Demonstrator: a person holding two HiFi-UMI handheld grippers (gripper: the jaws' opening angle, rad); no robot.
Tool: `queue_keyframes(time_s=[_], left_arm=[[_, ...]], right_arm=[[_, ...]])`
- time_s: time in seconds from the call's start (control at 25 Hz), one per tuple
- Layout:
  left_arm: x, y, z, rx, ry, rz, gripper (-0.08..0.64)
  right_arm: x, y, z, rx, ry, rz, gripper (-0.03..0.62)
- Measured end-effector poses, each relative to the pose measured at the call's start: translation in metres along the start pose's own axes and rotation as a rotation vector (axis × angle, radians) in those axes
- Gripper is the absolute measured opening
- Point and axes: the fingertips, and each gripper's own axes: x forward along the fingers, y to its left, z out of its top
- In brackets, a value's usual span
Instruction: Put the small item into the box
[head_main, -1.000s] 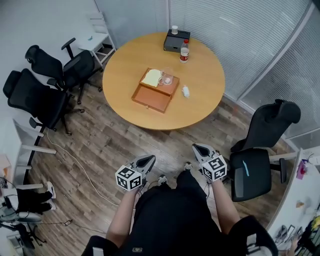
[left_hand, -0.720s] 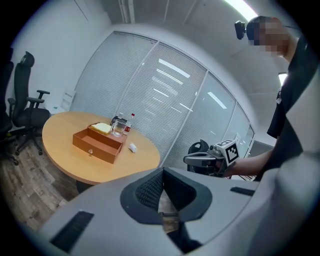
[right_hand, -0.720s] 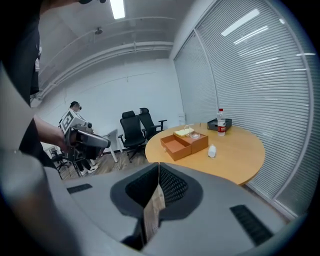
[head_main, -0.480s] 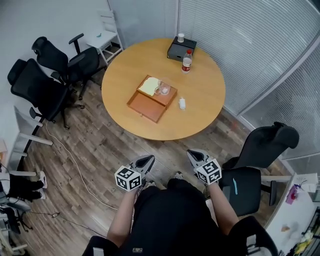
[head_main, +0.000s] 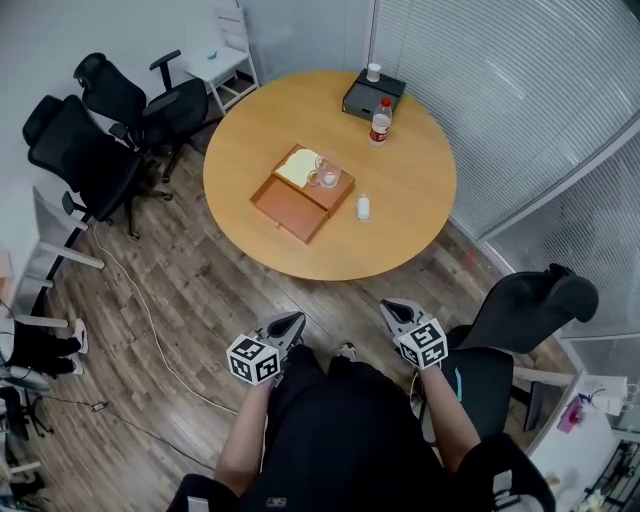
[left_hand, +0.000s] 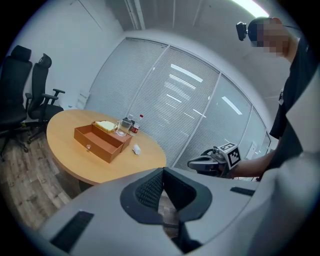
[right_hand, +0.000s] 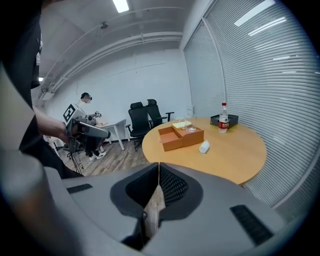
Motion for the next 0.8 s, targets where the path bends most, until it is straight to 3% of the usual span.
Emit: queue_keyframes(time_s=[0.44,0.8], left_arm=[[0.023,0.019,0.018,-0.003,0.022,-0.044,0.006],[0.023,0.07,0.059,0.023,0.037,-0.095,0.006]], right_arm=[[0.023,-0.012,0.003,0.035,0.032,-0.017,0.005],[0.067,-0.021,0.045,0.042,0.014,-0.073,0.005]])
